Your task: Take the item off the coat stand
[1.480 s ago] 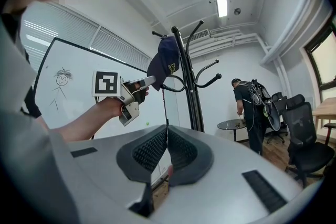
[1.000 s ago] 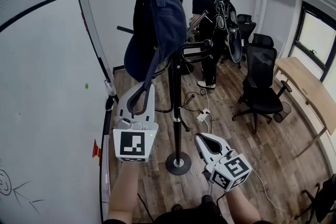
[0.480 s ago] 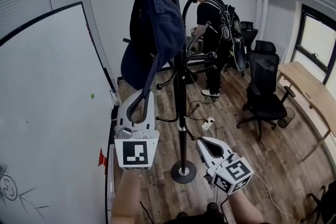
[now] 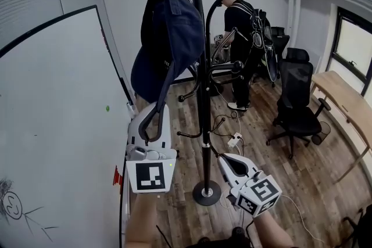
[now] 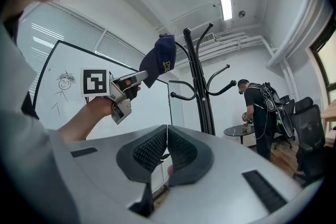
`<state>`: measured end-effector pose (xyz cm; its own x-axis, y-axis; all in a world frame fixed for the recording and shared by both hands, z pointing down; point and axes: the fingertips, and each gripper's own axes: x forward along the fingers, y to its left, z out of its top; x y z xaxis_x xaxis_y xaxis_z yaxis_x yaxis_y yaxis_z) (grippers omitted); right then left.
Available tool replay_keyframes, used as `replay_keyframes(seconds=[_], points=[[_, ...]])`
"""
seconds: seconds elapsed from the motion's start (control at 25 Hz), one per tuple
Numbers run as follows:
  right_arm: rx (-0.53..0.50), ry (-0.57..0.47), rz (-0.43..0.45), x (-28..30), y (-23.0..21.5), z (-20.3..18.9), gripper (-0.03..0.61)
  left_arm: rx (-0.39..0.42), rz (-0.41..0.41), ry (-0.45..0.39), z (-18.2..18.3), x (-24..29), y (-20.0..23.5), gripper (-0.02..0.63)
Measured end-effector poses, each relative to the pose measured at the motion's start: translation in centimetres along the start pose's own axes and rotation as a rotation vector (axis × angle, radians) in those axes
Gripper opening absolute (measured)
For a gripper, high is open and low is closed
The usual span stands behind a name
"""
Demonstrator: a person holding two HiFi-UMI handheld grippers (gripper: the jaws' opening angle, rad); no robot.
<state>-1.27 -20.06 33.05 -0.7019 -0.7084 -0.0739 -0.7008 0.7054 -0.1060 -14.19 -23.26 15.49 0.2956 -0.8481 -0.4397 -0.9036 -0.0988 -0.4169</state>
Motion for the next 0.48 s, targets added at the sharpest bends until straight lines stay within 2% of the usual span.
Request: replay_keyframes(seconds=[0.48], points=[[0.004,0.003,0.014,-0.4,0.4,-0.1,0.031,-0.016,0.02,-0.001,1.2,-1.5,0.0,0.032]])
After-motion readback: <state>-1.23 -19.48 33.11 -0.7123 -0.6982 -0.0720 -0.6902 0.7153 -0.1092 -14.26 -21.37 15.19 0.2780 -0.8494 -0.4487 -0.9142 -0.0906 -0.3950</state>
